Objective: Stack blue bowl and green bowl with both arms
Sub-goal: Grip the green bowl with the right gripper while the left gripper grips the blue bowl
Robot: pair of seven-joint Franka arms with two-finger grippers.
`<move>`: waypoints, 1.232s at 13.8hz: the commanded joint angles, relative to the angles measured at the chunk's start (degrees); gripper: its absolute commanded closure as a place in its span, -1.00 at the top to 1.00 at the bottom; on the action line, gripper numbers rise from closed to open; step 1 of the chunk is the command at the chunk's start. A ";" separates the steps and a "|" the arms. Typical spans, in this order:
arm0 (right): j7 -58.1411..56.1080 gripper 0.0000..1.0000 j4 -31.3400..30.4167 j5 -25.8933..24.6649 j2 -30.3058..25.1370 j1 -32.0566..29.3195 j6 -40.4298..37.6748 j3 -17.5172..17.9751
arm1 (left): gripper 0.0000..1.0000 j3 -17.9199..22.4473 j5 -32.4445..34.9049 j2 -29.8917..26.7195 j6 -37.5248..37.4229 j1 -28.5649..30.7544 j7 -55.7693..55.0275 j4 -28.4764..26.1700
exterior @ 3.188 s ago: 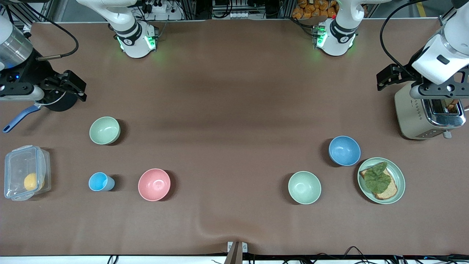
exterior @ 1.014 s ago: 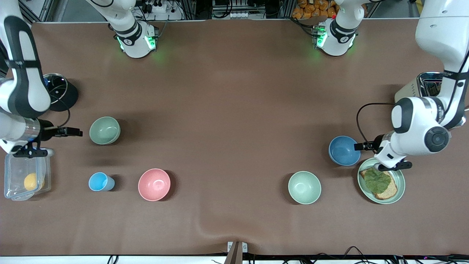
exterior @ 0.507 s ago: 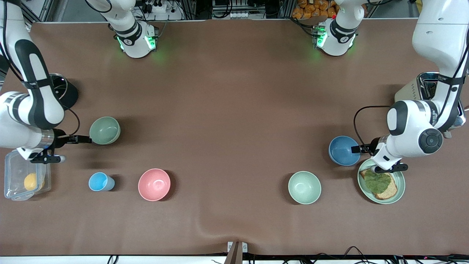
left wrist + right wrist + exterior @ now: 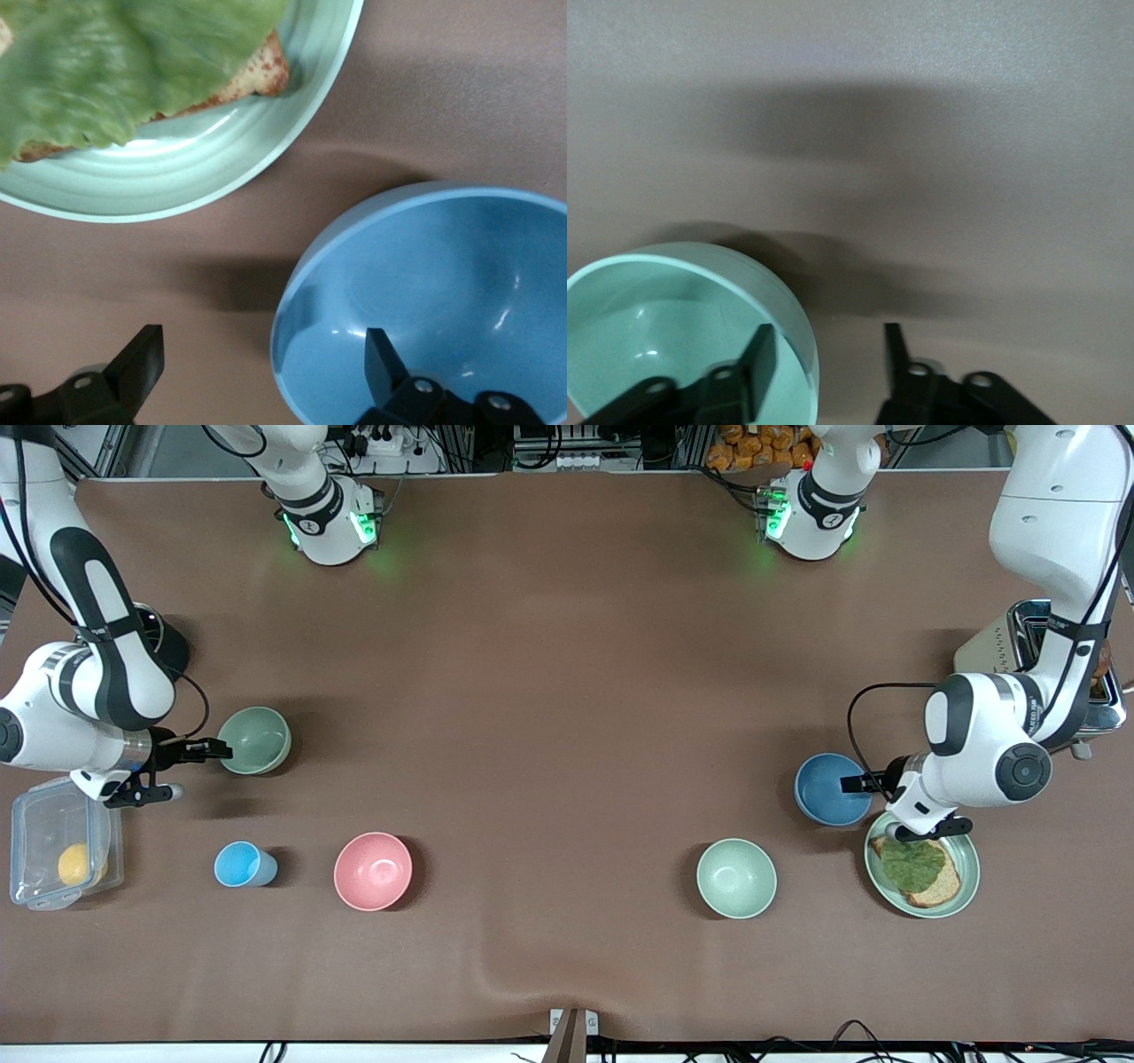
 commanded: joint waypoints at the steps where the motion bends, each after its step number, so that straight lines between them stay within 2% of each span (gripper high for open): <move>1: -1.51 -1.00 -1.06 0.77 -0.83 -1.01 0.44 1.44 | 0.01 -0.19 0.90 -0.26 0.85 -0.10 -1.36 -0.56; 2: -1.08 -1.00 -0.97 0.77 -1.01 -0.75 0.17 1.53 | -0.69 -0.19 0.90 -0.26 0.85 -0.10 -1.36 -0.65; 3: -0.72 -1.00 -0.71 0.77 -1.36 -0.49 -0.44 1.71 | -1.00 -0.19 0.90 -0.26 0.85 -0.01 -1.44 -0.65; 6: 1.38 -1.00 2.01 4.97 -1.97 0.22 -7.54 2.94 | -1.00 -0.19 0.90 -0.26 0.85 0.08 -1.36 -0.65; 9: 4.71 -1.00 2.99 6.12 -4.34 1.97 -11.51 3.02 | -1.00 -0.28 0.73 -0.61 0.76 0.43 -1.44 -0.56; 13: 10.43 -1.00 2.90 9.20 -8.03 5.84 -15.55 3.20 | -1.00 -0.55 -0.58 -5.42 -3.70 0.78 -1.09 -0.56; 14: 10.70 -1.00 2.55 9.73 -8.82 6.71 -15.65 3.55 | -1.00 -1.07 -1.55 -7.36 -4.68 0.78 -1.09 -0.39; 17: 15.33 -1.00 1.50 12.81 -11.46 10.14 -15.74 3.55 | -1.00 -6.50 -4.29 -10.62 -6.17 0.25 -6.86 -0.47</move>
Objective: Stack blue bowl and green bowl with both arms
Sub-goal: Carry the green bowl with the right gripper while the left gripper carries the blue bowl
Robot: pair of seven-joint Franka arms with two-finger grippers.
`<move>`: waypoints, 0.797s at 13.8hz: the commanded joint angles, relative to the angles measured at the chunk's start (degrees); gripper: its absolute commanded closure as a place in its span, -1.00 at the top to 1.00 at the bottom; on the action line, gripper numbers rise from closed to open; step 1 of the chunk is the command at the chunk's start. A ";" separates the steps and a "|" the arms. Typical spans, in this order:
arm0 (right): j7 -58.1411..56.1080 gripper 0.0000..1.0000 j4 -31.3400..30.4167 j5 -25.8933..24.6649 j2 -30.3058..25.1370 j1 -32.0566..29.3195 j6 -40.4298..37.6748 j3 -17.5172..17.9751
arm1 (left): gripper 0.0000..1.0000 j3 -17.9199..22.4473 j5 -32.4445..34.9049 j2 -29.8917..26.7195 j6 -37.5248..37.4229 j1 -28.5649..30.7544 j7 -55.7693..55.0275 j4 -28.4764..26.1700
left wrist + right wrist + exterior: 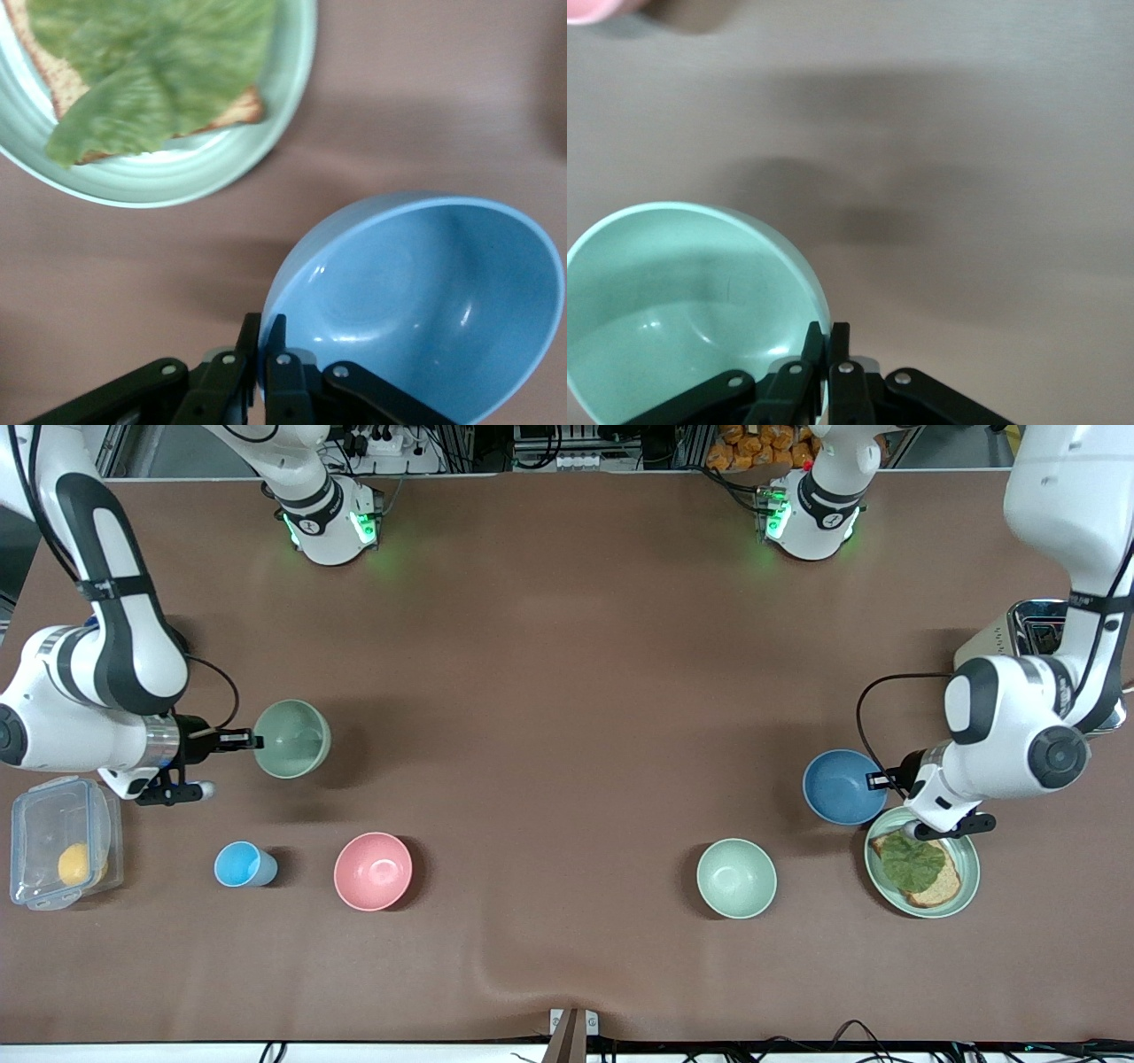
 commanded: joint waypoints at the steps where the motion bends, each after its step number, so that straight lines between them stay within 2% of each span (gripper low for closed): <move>1: 7.47 -1.00 -2.62 1.89 -4.63 3.69 -0.24 -0.04 | -1.00 -5.93 -1.06 -4.12 -3.33 -0.25 -8.11 -0.97; 3: 14.16 -1.00 -3.67 2.06 -7.09 7.64 -0.15 0.05 | -1.00 -8.75 -1.50 -4.66 -4.66 -0.25 -11.74 -0.88; 5: 21.89 -1.00 -4.47 2.77 -9.12 12.92 0.03 0.05 | -1.00 -10.17 -1.68 -1.07 -4.75 -0.43 -12.10 -0.97; 8: 32.00 -1.00 -4.47 7.24 -10.27 18.81 0.20 0.05 | -1.00 -10.08 -1.59 0.88 -4.75 -0.08 -11.31 -0.88; 11: 42.99 -1.00 -5.61 7.87 -10.18 26.10 5.01 -0.04 | -1.00 -10.08 -1.42 1.76 -4.75 -0.52 -11.40 -0.70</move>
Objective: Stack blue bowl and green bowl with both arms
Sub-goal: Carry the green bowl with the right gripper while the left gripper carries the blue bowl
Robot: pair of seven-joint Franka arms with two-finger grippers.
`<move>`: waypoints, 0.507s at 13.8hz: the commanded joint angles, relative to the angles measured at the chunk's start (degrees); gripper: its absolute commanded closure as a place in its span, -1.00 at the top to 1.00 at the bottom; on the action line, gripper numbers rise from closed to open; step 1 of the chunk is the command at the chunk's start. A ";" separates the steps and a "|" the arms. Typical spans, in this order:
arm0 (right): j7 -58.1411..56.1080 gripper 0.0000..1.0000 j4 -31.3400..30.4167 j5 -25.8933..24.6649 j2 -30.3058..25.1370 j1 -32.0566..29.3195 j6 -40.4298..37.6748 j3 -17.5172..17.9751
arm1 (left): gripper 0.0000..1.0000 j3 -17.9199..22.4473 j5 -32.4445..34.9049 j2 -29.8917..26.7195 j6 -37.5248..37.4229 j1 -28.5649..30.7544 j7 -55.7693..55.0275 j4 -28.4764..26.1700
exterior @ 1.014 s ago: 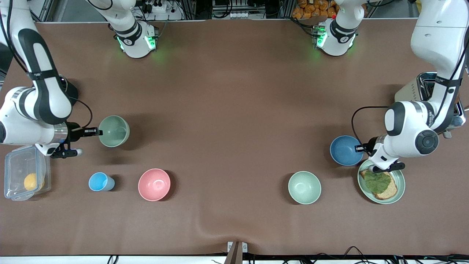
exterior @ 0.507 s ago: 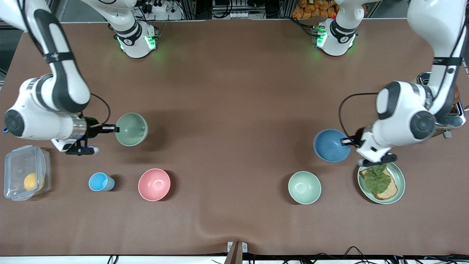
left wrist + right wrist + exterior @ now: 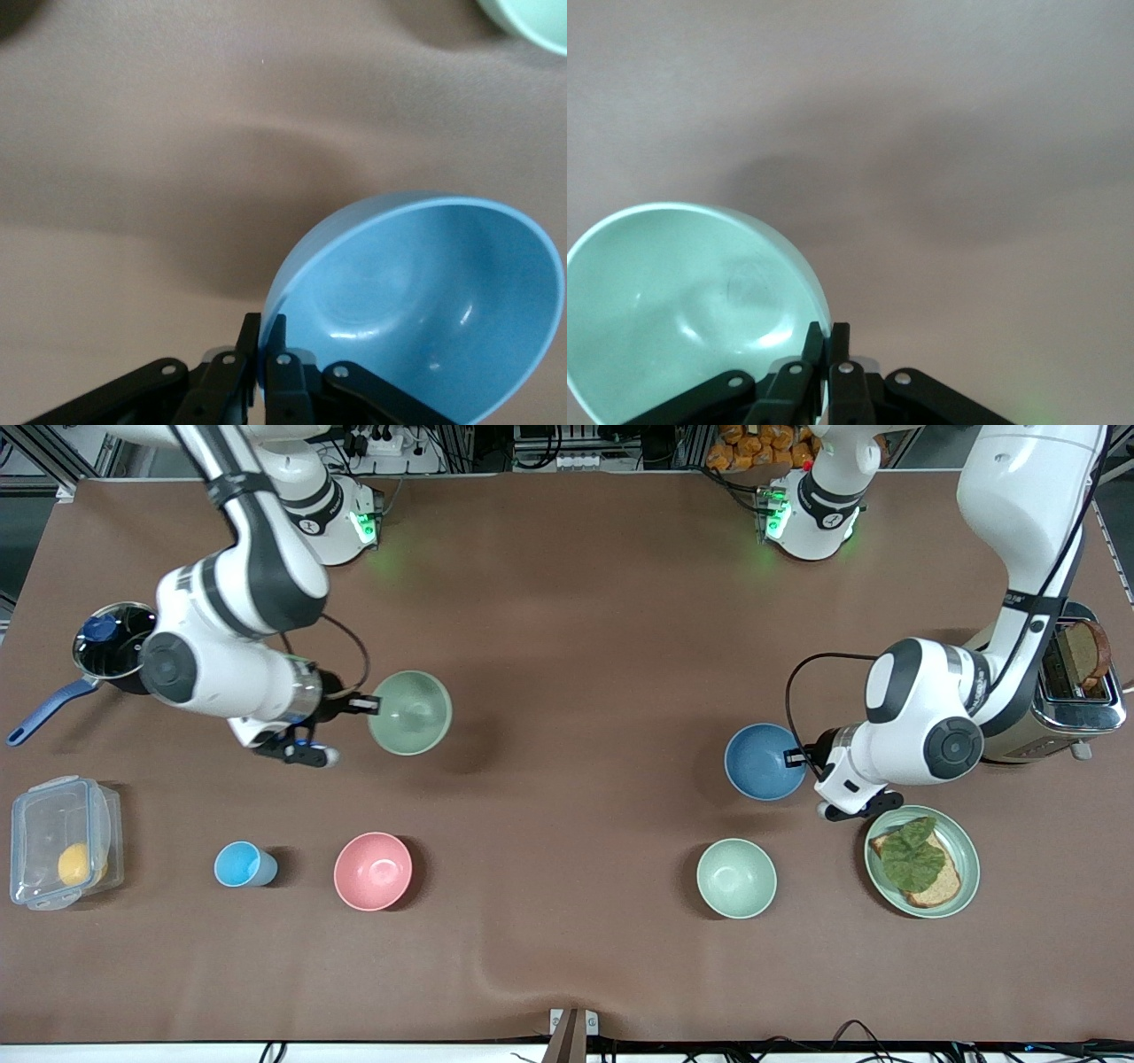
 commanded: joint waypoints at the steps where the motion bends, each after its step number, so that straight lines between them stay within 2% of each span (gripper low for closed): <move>1: 7.74 -1.00 -4.02 1.61 -1.56 5.30 6.16 -0.61 | -1.00 -0.35 -0.80 -0.04 -0.20 0.15 0.55 0.59; 4: 15.73 -1.00 -8.15 1.61 -1.29 11.10 14.24 -0.61 | -1.00 -0.35 -0.89 -0.38 -0.28 1.11 0.11 1.11; 7: 23.38 -1.00 -10.27 1.61 -0.85 16.63 19.44 -0.61 | -1.00 -1.31 -1.24 -3.19 -2.30 0.59 -2.42 1.20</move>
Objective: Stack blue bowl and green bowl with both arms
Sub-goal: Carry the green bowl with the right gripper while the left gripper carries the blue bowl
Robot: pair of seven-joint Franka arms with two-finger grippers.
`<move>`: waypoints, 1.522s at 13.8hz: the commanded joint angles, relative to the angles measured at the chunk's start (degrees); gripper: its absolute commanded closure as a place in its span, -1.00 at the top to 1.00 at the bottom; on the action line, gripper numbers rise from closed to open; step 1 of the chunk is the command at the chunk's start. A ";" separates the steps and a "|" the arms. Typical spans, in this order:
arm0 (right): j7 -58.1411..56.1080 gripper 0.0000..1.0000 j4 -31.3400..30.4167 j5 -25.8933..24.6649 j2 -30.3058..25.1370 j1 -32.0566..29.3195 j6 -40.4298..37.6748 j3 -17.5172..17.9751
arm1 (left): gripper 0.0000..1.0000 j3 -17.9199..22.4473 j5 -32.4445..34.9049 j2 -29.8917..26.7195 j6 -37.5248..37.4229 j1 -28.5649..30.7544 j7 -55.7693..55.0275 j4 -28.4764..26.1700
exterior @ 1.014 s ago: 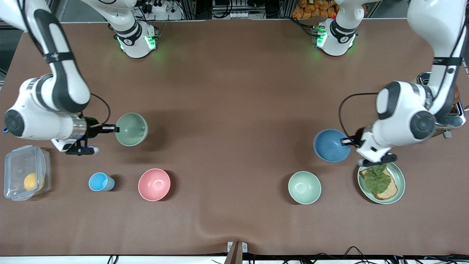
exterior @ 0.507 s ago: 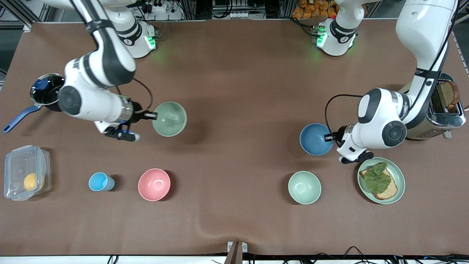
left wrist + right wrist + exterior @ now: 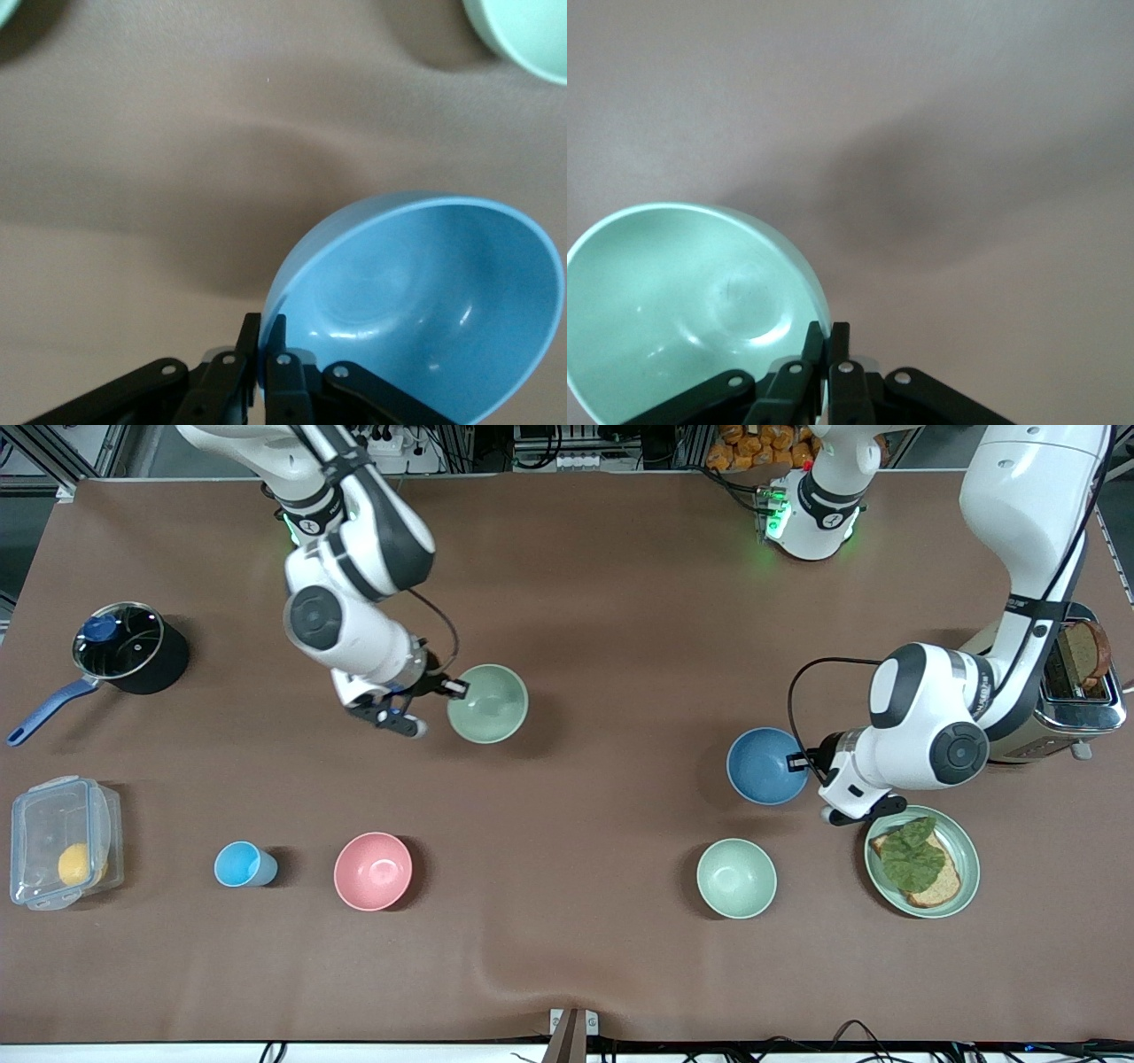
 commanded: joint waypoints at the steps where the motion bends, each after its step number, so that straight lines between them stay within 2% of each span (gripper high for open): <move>1: 6.29 -1.00 -2.29 1.06 -0.47 4.61 4.48 -0.58 | -1.00 -2.95 -1.32 -4.78 -2.27 0.53 -4.02 -0.05; 3: 8.94 -1.00 -3.35 1.06 1.02 6.99 8.44 -0.58 | -1.00 -4.11 -5.43 -8.39 -7.87 0.72 -4.39 -0.14; 6: 13.07 -1.00 -4.67 0.71 4.79 10.86 16.52 -0.76 | -1.00 -4.29 -7.47 -8.32 -8.08 0.45 -4.65 0.04; 10: 16.33 -1.00 -4.76 0.53 8.92 14.73 22.76 -1.02 | -1.00 -4.46 -9.14 -8.84 -5.18 0.02 -7.37 -1.45; 12: 17.29 -1.00 -4.76 0.53 10.60 15.79 25.67 -1.38 | -1.00 -7.52 -9.15 -10.32 -4.39 -0.08 -9.83 -4.43; 14: 17.73 -1.00 -4.76 0.53 11.22 16.23 26.12 -1.38 | -1.00 -9.20 -9.67 -15.84 -0.63 0.01 -10.36 -10.83; 17: 19.49 -0.97 -4.67 0.35 12.45 17.63 28.23 -2.34 | -1.00 -14.03 -12.83 -21.22 -0.52 0.27 -14.49 -15.15; 18: 19.58 0.38 -4.58 0.44 12.45 17.29 28.14 -2.43 | -1.00 -14.39 -13.62 -22.63 -0.78 0.36 -14.58 -15.34; 19: 20.71 0.99 -4.41 0.44 12.45 16.76 27.80 -2.43 | -1.00 -14.40 -14.24 -22.73 -1.74 0.36 -14.85 -15.26; 21: 23.09 1.00 -4.06 0.53 11.93 16.23 27.10 -2.52 | -1.00 -14.48 -14.24 -23.25 -2.54 0.36 -15.81 -16.65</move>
